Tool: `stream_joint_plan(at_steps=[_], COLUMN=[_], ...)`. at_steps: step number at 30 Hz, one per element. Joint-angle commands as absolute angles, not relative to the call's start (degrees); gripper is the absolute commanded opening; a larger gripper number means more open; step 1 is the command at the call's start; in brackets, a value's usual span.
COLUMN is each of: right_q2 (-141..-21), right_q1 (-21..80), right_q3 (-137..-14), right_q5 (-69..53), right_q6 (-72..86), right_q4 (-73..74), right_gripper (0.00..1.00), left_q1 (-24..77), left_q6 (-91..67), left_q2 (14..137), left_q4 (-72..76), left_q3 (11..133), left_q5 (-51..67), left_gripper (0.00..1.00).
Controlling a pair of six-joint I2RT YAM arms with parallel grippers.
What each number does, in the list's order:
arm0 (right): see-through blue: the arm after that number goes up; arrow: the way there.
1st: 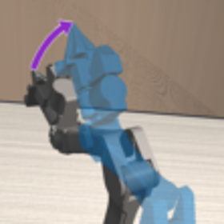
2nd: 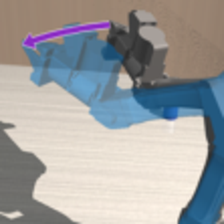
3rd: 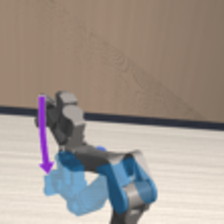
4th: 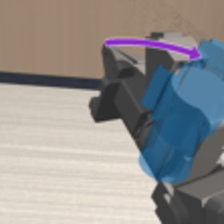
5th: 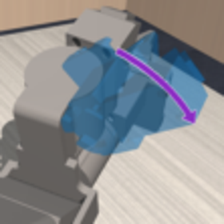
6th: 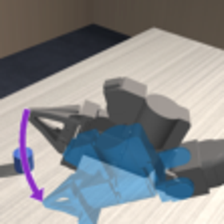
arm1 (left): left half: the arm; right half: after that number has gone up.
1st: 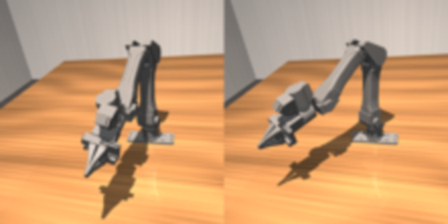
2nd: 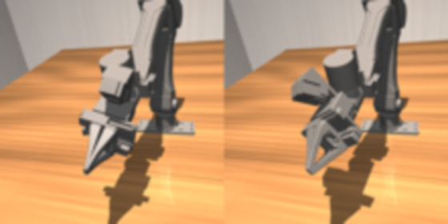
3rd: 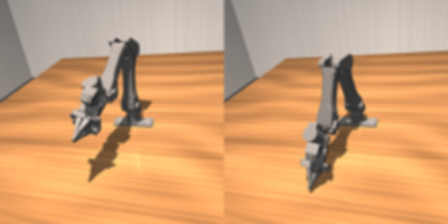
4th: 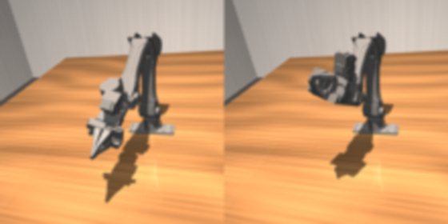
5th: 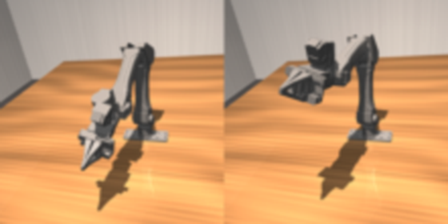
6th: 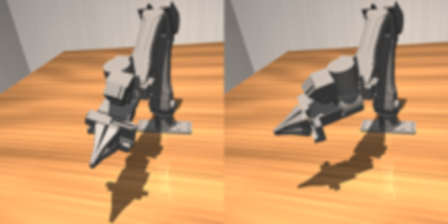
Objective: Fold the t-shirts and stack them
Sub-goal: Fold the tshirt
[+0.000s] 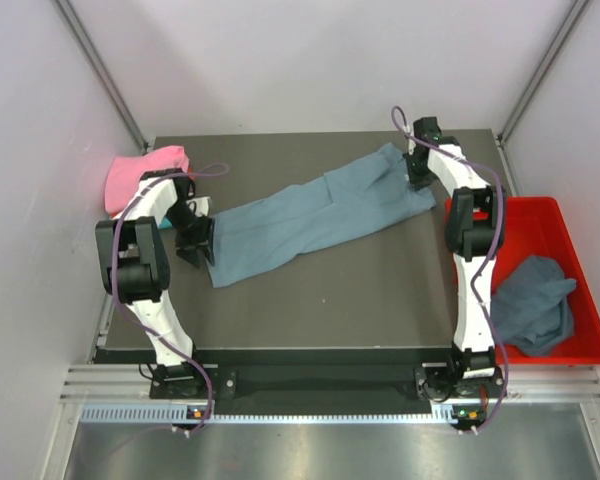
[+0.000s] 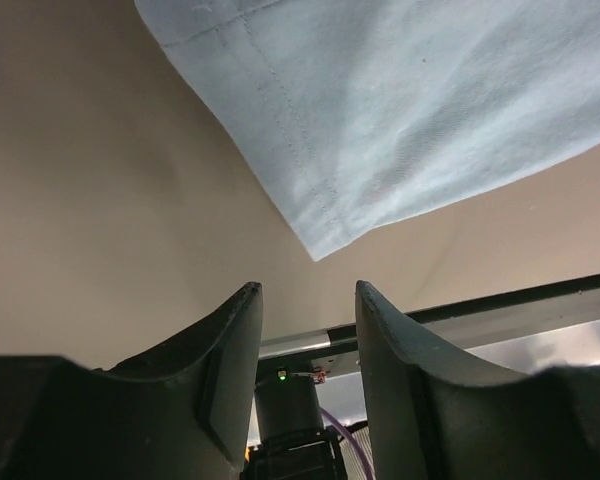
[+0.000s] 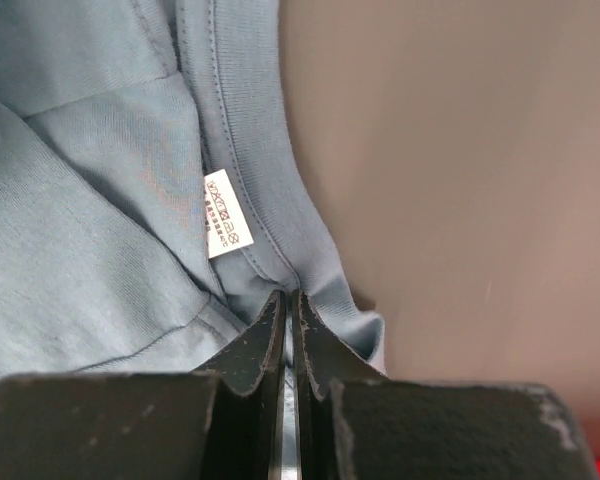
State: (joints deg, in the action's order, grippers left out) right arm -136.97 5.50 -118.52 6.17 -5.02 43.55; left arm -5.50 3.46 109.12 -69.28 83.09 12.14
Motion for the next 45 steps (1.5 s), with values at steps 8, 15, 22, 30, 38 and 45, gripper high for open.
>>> stream_joint_plan(at_steps=[8,15,22,30,38,45], right_q2=[-143.9,-146.2,-145.9,-145.7,-145.3,-144.2], right_q1=[6.6,6.9,6.9,7.6,8.6,8.9], right_q3=[-132.6,-135.2,-136.0,-136.3,-135.6,-134.5], right_q5=[6.8,6.4,6.2,6.0,6.0,6.3], right_q6=[-5.4,-4.3,-4.1,-3.8,-3.3,-3.6], right_q4=[40.0,38.8,38.3,38.0,37.8,37.8], right_gripper=[0.0,0.0,0.0,0.0,0.0,0.0], left_q1=[-3.9,3.3,6.9,7.0,8.0,8.3], left_q6=[5.3,5.3,4.3,3.6,4.6,5.4], left_q2=[107.0,110.5,113.2,115.3,118.5,123.8], left_q4=[-69.8,-69.4,-68.9,-68.6,-67.7,-68.8], left_q3=[78.6,78.2,77.8,78.6,80.2,83.1], left_q5=[16.0,15.6,15.8,11.9,3.1,3.5], left_gripper=[0.51,0.52,0.51,0.5,0.49,0.47])
